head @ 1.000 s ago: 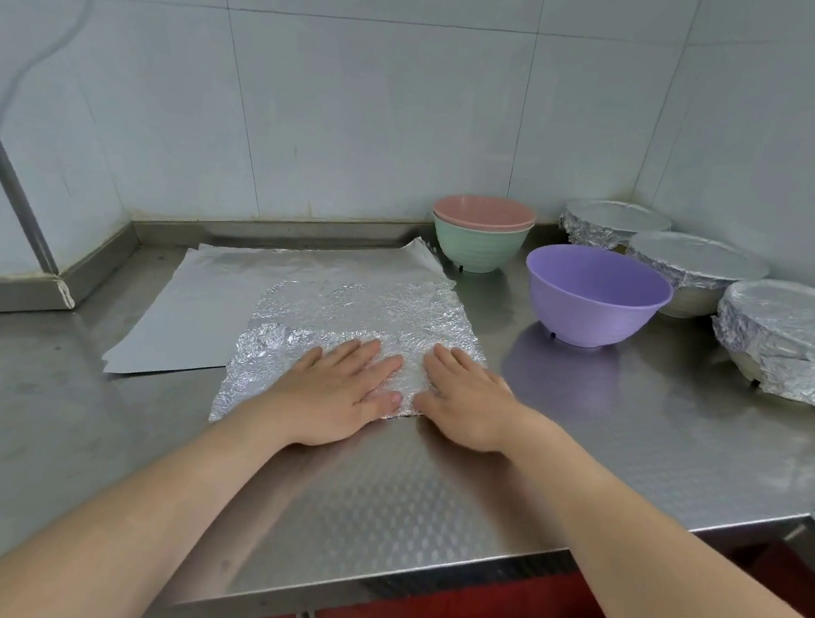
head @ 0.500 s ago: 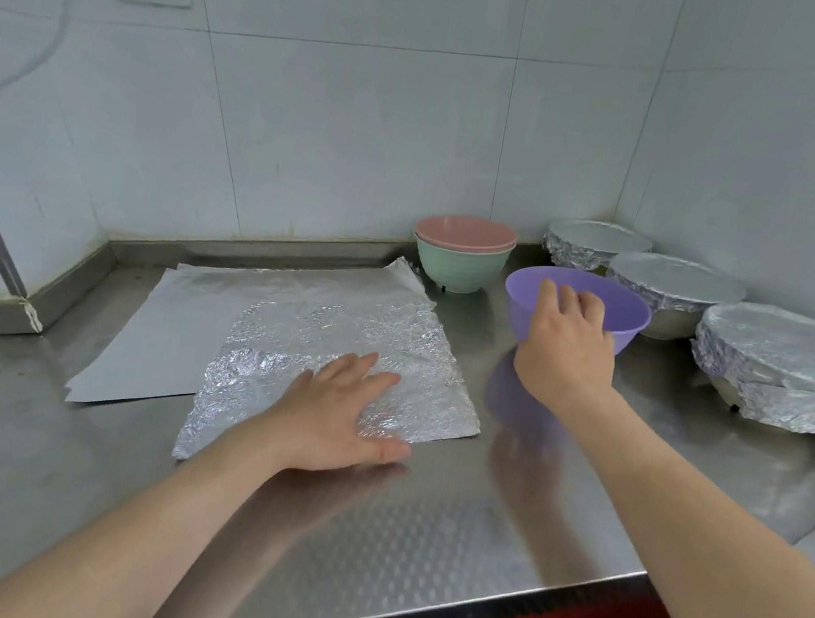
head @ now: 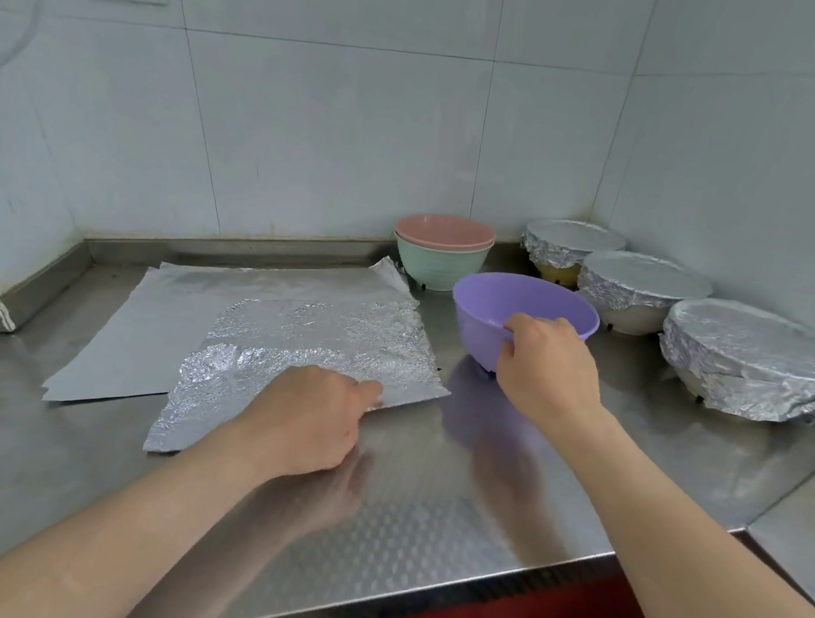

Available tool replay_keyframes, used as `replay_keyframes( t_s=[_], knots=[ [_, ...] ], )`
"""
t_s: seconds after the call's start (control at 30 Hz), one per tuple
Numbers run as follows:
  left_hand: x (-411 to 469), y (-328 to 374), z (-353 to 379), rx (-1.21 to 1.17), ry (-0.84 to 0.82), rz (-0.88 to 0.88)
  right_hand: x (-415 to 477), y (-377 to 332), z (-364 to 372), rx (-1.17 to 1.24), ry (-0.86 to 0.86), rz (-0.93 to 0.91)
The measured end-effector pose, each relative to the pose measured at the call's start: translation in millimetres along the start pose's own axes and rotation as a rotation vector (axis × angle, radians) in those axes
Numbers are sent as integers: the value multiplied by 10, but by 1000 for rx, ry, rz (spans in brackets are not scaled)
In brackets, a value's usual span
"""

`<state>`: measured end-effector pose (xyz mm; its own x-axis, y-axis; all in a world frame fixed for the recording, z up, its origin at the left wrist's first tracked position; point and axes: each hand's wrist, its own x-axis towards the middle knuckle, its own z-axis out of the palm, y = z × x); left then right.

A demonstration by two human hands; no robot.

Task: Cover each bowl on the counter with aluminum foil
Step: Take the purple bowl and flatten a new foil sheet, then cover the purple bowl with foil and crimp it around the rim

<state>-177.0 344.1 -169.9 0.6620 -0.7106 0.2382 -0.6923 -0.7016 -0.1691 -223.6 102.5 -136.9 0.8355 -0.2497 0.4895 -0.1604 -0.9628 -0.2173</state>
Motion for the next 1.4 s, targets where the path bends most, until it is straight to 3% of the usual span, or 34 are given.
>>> replay_keyframes(
  t_s=[0.07,0.17,0.27,0.5,0.7,0.8,0.97,1.03,1.17,1.27,1.4],
  knots=[
    [11,-70,-34,-92,118,-141,-72,27,-53,17,4,2],
    [15,-236,-191,-296,511,-337,-193,19,-109,26,14,-17],
    [7,-358,-535,-368,799,-449,-334,-48,-130,57,7,-45],
    [97,-275,-1379,-535,1232,-388,-515,-195,-259,63,-86,-70],
    [323,131,-1672,-1189,1280,-287,-524,-190,-459,33,-110,-82],
    [455,309,-1728,-1505,1238,-352,-540,-114,-463,-7,-295,-112],
    [592,405,-1604,-1899,1019,-625,-705,-50,-467,217,-196,-203],
    [586,489,-1519,-1981,944,-733,-758,-41,-548,292,-92,-140],
    [576,613,-1356,-2153,928,-797,-834,-45,-882,446,472,124],
    [576,712,-1310,-2221,942,-768,-838,-45,-1098,462,654,108],
    [603,831,-1199,-2197,902,-777,-863,-220,-1068,89,349,-71]
  ],
)
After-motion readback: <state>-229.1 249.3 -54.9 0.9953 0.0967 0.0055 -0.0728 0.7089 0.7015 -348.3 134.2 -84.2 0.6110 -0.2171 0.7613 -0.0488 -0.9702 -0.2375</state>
